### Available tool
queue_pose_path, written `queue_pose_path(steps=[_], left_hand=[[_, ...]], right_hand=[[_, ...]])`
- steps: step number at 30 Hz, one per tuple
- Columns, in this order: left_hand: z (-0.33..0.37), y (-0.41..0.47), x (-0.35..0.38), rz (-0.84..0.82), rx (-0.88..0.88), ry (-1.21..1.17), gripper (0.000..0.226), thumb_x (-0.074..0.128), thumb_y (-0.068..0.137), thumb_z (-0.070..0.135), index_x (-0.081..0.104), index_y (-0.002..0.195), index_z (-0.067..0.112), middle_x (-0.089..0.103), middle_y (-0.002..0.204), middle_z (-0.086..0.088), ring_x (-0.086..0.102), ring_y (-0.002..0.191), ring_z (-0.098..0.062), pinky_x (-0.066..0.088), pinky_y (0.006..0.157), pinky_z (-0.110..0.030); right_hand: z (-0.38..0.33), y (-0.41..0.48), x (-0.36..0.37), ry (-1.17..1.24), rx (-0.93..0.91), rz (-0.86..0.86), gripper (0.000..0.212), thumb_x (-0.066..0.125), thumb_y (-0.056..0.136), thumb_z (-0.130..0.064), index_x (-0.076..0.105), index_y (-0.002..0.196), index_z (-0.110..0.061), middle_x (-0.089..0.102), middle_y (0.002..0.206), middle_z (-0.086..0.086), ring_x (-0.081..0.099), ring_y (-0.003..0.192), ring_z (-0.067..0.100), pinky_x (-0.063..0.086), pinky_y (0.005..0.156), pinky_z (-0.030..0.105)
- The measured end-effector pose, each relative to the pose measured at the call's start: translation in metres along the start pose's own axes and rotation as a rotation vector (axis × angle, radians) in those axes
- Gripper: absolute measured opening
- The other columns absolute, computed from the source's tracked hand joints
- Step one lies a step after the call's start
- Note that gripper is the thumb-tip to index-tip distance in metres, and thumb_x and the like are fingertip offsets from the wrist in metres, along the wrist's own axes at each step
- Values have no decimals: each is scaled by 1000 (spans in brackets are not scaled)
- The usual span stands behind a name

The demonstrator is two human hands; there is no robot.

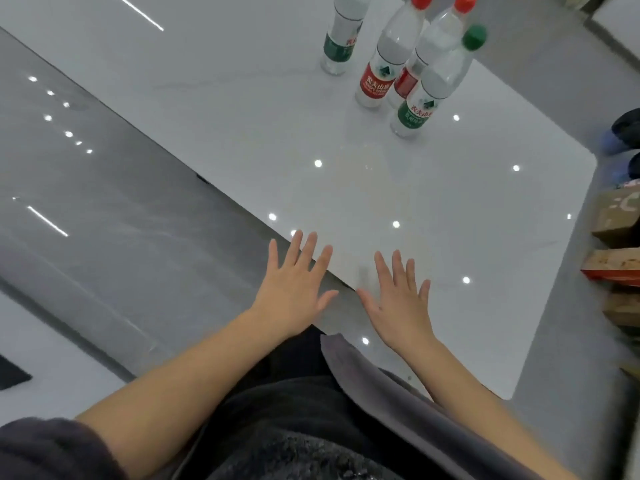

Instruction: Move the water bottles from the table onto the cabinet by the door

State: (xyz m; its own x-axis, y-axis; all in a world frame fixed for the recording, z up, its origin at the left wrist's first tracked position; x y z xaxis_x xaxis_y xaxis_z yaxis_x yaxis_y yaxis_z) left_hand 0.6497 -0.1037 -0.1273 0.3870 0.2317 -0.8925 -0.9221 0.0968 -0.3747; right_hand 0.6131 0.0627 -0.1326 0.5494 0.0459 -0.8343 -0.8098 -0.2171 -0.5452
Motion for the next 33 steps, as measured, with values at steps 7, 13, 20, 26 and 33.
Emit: queue_pose_path(steps=[7, 13, 20, 26, 33], left_hand=[[-56, 85, -36, -27, 35, 65, 72, 21, 98, 57, -7, 153, 19, -11, 161, -11, -16, 147, -31, -3, 115, -57], [-103, 152, -80, 3, 32, 72, 72, 20, 98, 57, -3, 154, 18, -4, 162, -11, -9, 148, -31, 2, 116, -57], [-144, 232, -106, -113, 79, 19, 71, 24, 99, 55, -2, 154, 18, -5, 162, -8, -9, 148, -29, 2, 117, -55], [-179, 317, -141, 8, 87, -230, 78, 45, 97, 47, 6, 153, 11, 8, 162, -8, 4, 149, -27, 8, 119, -48], [-182, 402, -179, 64, 92, -867, 101, 80, 76, 30, 15, 152, 22, 31, 154, 5, 36, 137, -13, 31, 109, -26]], right_hand=[[-19, 80, -35, 58, 130, 4, 70, 28, 101, -54, -9, 155, -28, -16, 164, 5, -16, 150, 30, -5, 118, 55], [-50, 156, -82, 111, 146, 25, 70, 30, 101, -52, -6, 156, -27, -15, 164, 6, -15, 150, 30, -4, 118, 56], [-50, 203, -129, 223, 331, 104, 69, 32, 101, -49, -3, 156, -25, -10, 164, 8, -12, 150, 31, -1, 118, 58], [-57, 212, -133, 318, 503, 106, 69, 32, 101, -50, -2, 156, -25, -10, 164, 7, -12, 151, 31, 0, 118, 58], [-58, 222, -120, 357, 624, 49, 70, 31, 101, -51, -4, 156, -25, -13, 164, 6, -14, 150, 30, -2, 119, 56]])
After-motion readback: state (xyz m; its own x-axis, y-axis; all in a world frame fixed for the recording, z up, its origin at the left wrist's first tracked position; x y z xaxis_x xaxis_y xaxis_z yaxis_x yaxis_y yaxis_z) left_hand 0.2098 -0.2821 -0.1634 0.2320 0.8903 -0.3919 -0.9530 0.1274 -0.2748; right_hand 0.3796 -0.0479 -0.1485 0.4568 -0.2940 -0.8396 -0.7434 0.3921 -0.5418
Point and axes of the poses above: each hand's wrist, its own y-axis towards the middle knuckle, its own x-axis out of the palm, z = x × y, the point moved 7 cm from there along y, towards the middle knuckle
